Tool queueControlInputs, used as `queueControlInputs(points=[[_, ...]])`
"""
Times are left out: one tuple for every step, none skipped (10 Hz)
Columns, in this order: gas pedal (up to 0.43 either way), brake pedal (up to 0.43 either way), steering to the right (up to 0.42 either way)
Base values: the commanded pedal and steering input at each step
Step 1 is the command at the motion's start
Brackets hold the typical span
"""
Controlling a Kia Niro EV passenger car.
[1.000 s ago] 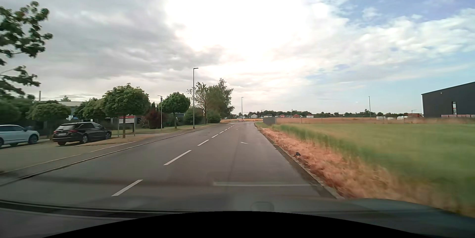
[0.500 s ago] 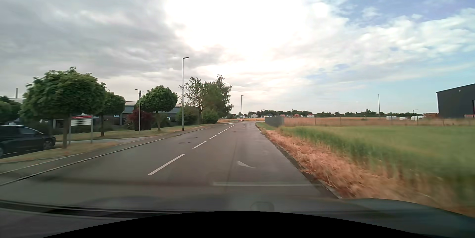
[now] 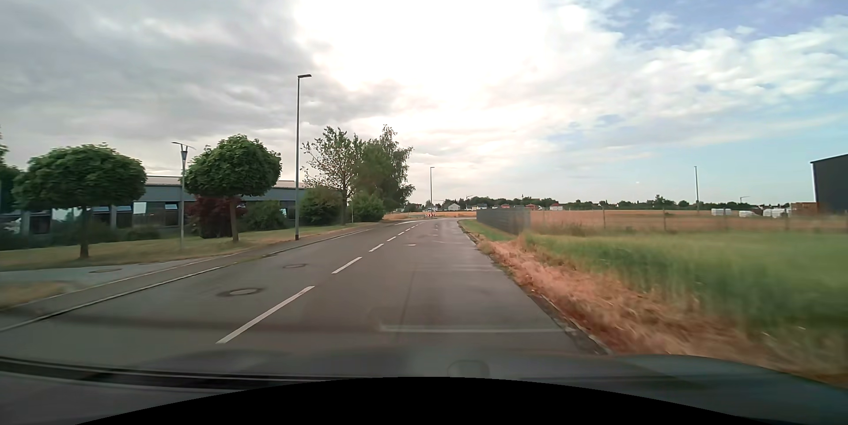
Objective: Follow the waypoints while adhering to traffic rules and regulations
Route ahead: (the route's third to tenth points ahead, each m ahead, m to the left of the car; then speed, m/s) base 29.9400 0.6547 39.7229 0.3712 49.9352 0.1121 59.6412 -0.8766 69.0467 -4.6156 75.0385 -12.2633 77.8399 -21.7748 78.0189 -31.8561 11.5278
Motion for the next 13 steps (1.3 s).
queueControlInputs(points=[[0.118, 0.000, -0.004], [0.087, 0.000, -0.004], [0.087, 0.000, -0.004], [0.087, 0.000, -0.004], [0.087, 0.000, -0.004], [0.087, 0.000, -0.004], [0.087, 0.000, -0.004], [0.028, 0.000, -0.004], [0.028, 0.000, -0.004], [0.028, 0.000, -0.003], [0.028, 0.000, -0.003], [0.028, 0.000, -0.002], [0.028, 0.000, -0.001]])
